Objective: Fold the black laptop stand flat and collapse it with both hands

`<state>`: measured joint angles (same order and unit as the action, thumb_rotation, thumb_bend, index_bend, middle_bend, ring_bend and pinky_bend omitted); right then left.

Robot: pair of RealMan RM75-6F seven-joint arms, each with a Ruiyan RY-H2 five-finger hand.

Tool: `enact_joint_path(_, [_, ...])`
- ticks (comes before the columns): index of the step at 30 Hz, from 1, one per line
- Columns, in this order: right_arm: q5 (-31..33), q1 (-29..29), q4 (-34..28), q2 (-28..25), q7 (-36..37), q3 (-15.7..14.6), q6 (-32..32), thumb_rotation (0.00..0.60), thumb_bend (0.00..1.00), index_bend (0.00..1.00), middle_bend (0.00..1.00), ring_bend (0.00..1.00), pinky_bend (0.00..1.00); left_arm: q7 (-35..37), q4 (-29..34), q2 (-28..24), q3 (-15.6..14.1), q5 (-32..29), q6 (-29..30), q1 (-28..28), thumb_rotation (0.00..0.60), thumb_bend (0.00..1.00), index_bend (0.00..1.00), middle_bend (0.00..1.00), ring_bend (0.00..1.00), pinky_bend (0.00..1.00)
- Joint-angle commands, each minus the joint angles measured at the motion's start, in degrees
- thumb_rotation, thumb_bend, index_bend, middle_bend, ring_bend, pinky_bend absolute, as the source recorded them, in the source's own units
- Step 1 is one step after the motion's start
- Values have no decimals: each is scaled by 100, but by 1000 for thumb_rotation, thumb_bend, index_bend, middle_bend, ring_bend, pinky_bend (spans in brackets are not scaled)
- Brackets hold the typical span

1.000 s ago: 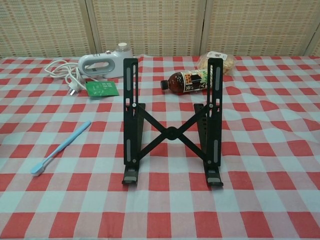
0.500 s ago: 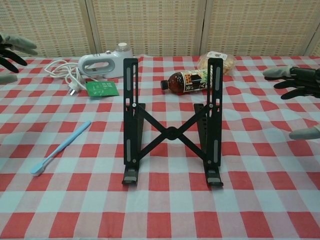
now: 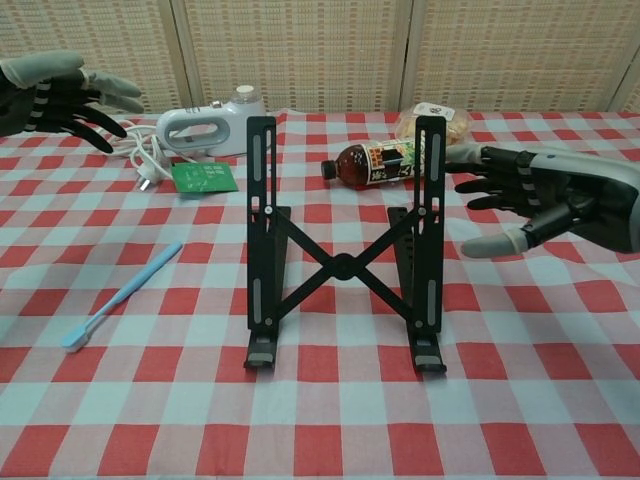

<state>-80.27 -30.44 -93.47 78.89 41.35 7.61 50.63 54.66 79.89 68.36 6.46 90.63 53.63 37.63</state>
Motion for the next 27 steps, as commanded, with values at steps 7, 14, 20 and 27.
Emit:
enact_joint_path(7, [148,-243,147,488,249,148,-179,600,0,0,0,0,8,988,-395,315,-76,-97,-316,352,110,220,128,130,213,241])
enact_joint_path(14, [243,-412,98,754,172,240,-276,600,0,0,0,0,8,1348,-593,431,-195,-44,-334,463,113,220,131,131,216,244])
enact_joint_path(20, [284,-625,-27,707,306,249,-682,600,0,0,0,0,8,1619,-625,533,-305,-18,-271,489,117,220,155,142,223,248])
enact_joint_path(27, [29,-675,134,648,499,155,-713,600,0,0,6,0,8,2217,-472,645,-513,169,-205,541,147,220,181,170,237,260])
